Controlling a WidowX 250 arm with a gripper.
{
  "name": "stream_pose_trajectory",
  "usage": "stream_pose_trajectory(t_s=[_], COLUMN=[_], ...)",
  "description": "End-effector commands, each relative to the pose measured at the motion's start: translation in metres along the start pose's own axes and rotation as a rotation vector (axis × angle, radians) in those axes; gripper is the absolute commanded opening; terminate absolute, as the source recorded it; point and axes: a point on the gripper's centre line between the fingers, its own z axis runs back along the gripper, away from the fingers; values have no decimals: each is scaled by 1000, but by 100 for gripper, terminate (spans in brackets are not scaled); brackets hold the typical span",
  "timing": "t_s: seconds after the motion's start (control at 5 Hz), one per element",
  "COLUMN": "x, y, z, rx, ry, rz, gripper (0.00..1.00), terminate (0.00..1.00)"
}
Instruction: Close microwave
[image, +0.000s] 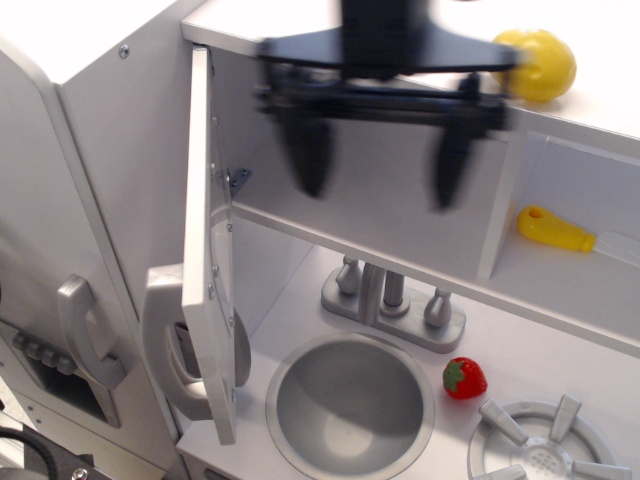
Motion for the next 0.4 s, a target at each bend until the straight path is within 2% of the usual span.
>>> stream_pose_trajectory(t_s=[0.0,0.2], x=[6,10], y=[43,55], z=[5,7], rx=[-21,-5], ry=[-37,-21], rz=[-14,14], gripper=[100,100], terminate=[0,0])
